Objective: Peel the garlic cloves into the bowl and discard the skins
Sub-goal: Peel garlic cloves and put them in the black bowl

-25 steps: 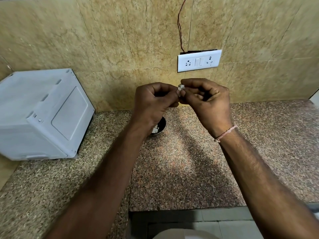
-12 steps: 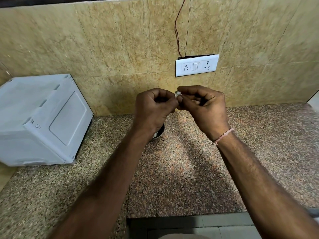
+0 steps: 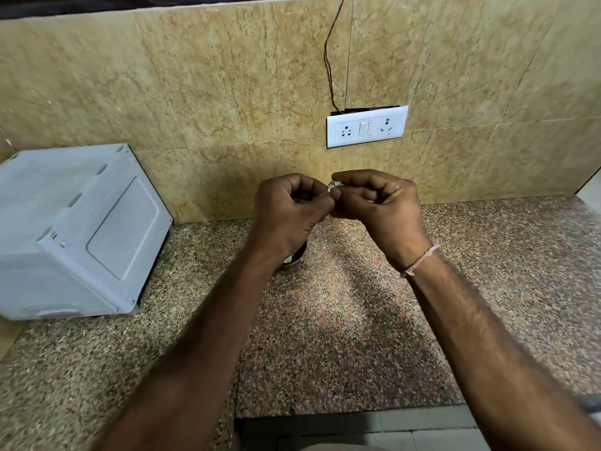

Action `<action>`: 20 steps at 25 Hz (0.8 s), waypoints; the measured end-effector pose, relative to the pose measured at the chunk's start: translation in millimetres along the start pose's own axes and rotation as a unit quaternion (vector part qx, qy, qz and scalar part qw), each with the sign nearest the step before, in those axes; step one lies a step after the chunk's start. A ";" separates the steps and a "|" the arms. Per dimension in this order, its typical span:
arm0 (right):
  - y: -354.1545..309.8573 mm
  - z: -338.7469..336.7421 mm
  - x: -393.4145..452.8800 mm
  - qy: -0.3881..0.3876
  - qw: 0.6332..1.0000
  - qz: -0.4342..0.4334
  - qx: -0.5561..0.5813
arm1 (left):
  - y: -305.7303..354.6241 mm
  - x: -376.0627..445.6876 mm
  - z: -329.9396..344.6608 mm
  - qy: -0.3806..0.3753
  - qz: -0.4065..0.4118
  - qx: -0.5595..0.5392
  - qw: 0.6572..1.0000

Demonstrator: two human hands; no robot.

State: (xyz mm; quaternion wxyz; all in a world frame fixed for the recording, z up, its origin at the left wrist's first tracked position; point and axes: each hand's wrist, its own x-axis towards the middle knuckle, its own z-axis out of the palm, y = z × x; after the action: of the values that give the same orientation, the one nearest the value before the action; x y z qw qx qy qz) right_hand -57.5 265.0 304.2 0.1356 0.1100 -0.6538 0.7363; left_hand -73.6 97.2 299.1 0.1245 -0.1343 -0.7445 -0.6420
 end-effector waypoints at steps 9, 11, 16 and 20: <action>27.1 4.9 -1.2 -0.044 0.976 0.151 0.147 | -26.2 -19.1 -16.7 -0.020 -0.116 -0.158 0.981; 40.2 10.2 -2.9 -0.060 0.964 0.191 0.175 | -35.7 -27.5 -23.2 -0.003 -0.144 -0.184 0.972; 94.2 35.9 -17.3 -0.119 0.929 0.295 0.187 | -77.3 -68.2 -40.3 0.098 -0.273 -0.214 0.933; 156.1 56.4 -42.9 -0.179 0.902 0.374 0.120 | -111.8 -119.3 -49.5 0.198 -0.340 -0.261 0.882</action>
State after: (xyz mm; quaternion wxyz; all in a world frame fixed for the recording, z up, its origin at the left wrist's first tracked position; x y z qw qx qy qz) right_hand -71.7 189.7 150.9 -0.2836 0.0023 -0.5666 0.7736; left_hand -1.9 27.7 160.4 0.0037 0.2290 -0.5099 -0.8292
